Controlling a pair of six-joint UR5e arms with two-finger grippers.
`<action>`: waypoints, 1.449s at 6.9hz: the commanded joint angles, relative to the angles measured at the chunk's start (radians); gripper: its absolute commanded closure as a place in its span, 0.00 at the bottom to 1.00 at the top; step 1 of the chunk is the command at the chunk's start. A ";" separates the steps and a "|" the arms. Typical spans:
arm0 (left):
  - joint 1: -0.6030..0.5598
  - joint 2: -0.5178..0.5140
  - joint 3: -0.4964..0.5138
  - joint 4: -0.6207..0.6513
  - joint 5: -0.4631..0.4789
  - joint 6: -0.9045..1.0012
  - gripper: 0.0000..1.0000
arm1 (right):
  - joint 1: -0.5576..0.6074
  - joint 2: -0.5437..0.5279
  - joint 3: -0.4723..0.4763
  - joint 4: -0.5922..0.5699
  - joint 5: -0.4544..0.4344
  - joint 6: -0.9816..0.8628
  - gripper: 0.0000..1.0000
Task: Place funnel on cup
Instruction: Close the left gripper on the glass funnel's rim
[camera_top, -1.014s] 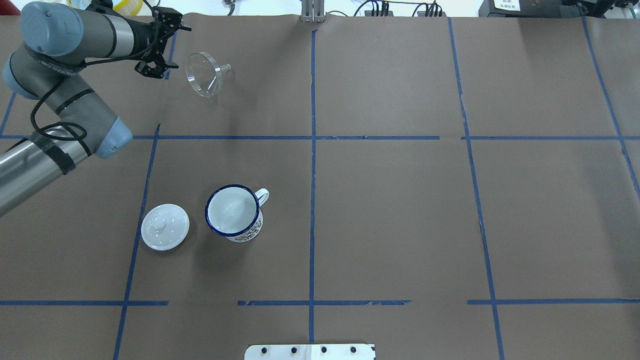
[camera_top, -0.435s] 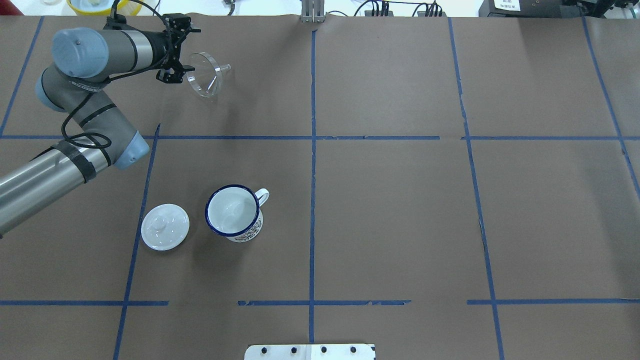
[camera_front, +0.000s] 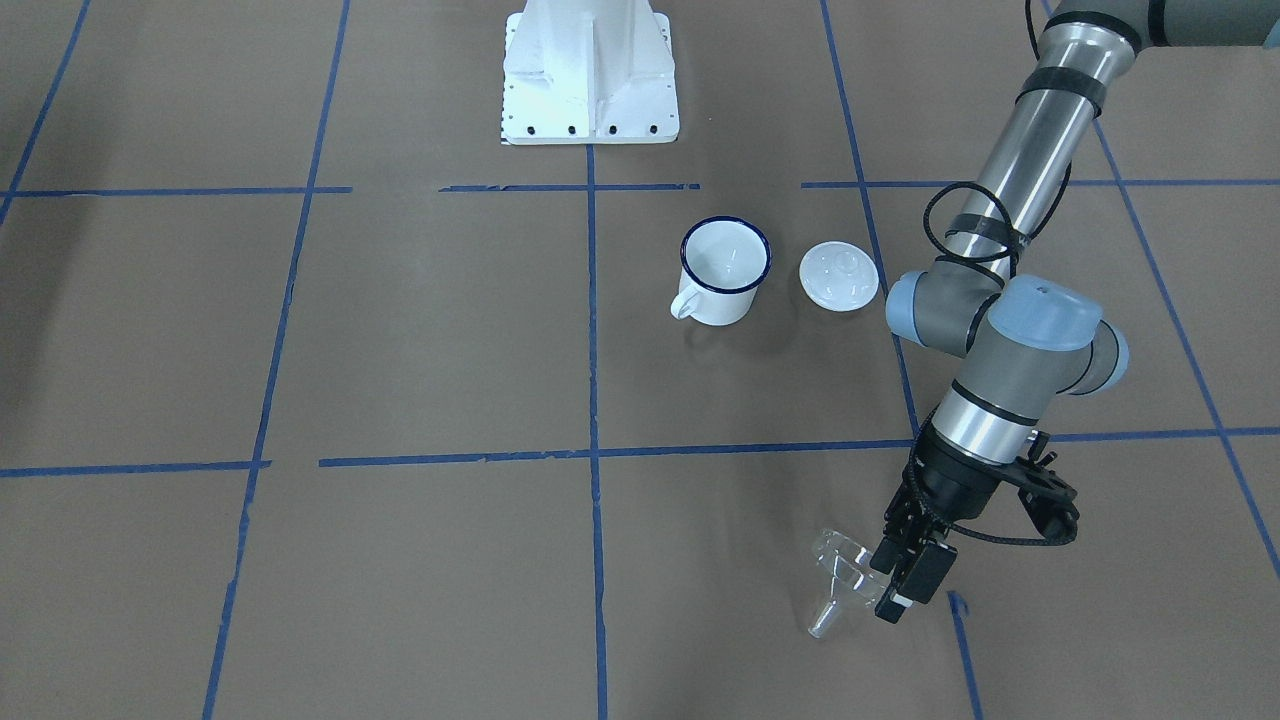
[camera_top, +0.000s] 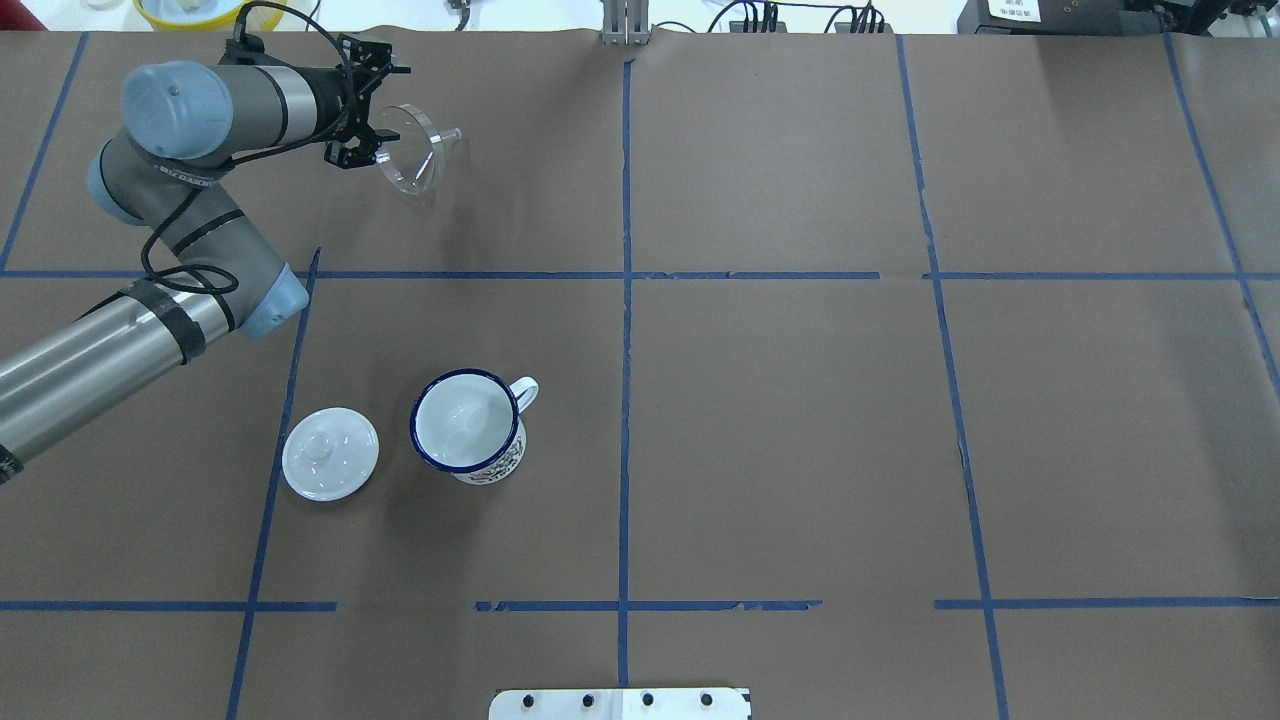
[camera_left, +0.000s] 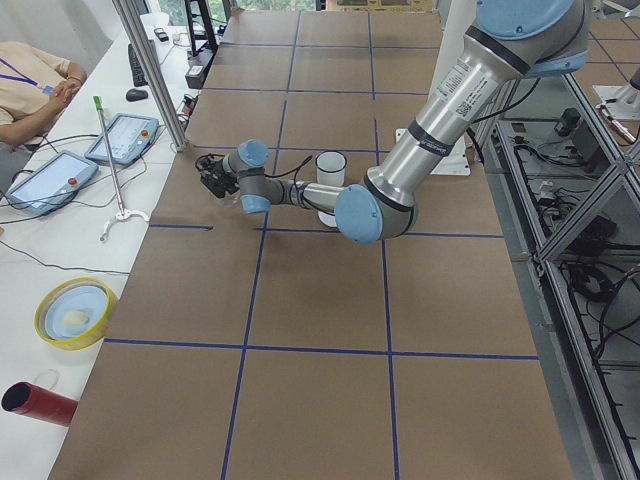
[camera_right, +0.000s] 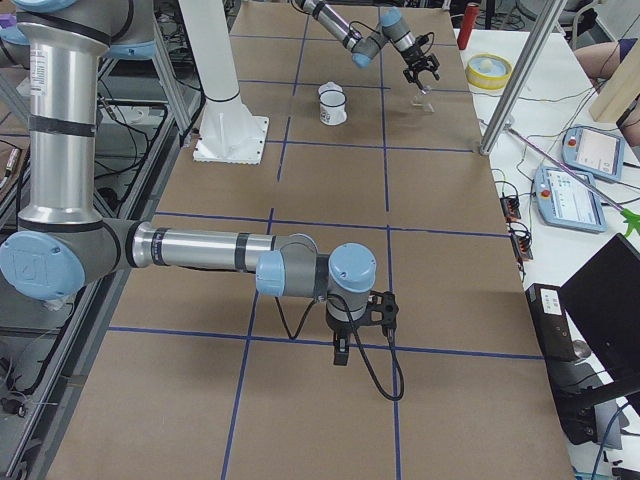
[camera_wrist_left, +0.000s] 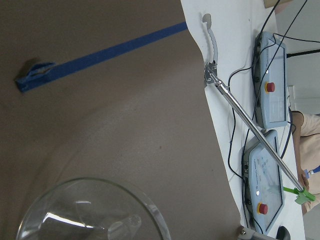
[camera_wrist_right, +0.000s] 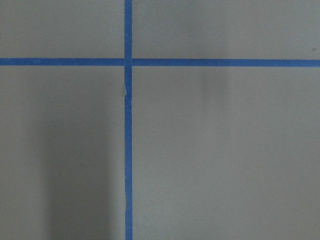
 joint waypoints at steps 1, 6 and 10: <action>0.006 -0.012 0.026 -0.014 0.011 0.001 0.53 | 0.000 0.000 0.000 0.000 0.000 0.000 0.00; -0.002 0.026 -0.180 0.016 0.022 0.003 1.00 | 0.000 0.000 0.000 0.000 0.000 0.000 0.00; 0.004 0.138 -0.873 0.851 -0.092 0.032 1.00 | 0.000 0.000 0.000 0.000 0.000 0.000 0.00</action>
